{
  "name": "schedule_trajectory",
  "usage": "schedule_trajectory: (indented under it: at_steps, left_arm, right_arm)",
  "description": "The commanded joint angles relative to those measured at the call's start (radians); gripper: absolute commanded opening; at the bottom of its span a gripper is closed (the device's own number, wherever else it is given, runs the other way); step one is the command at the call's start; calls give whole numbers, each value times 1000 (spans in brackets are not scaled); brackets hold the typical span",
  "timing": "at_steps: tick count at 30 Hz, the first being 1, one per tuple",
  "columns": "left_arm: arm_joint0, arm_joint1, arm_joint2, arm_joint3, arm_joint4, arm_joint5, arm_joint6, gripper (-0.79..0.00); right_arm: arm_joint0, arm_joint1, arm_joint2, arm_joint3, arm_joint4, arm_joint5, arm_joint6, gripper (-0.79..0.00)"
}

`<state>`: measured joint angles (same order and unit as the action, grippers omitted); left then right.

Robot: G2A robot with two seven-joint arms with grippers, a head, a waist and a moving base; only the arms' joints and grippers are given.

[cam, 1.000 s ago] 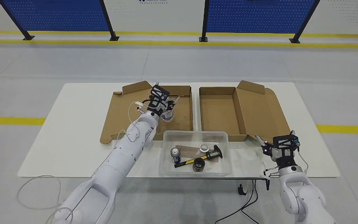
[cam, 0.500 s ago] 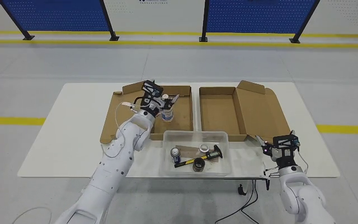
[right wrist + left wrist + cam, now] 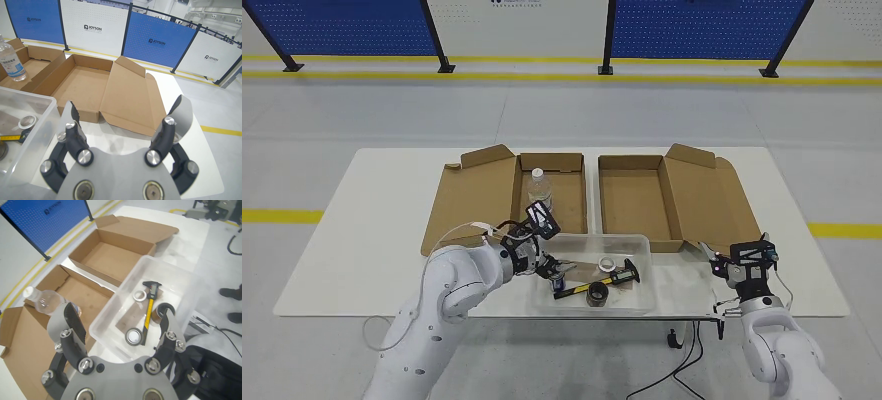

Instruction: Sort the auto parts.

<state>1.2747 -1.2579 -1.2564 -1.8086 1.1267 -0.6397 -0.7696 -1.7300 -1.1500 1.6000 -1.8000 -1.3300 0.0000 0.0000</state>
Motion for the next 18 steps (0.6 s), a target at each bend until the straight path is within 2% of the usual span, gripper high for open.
schedule_trajectory:
  at_steps: [1,6,18]
  left_arm:
    - [4,4,4,-7,-82,-8,-84,0]
    - [-15,14,19,-13,-204,-42,-218,0]
    - [-1,16,24,-8,-190,-35,-189,0]
  right_arm:
    - [0,0,0,0,0,0,0,0]
    - [0,0,0,0,0,0,0,0]
    - [0,0,0,0,0,0,0,0]
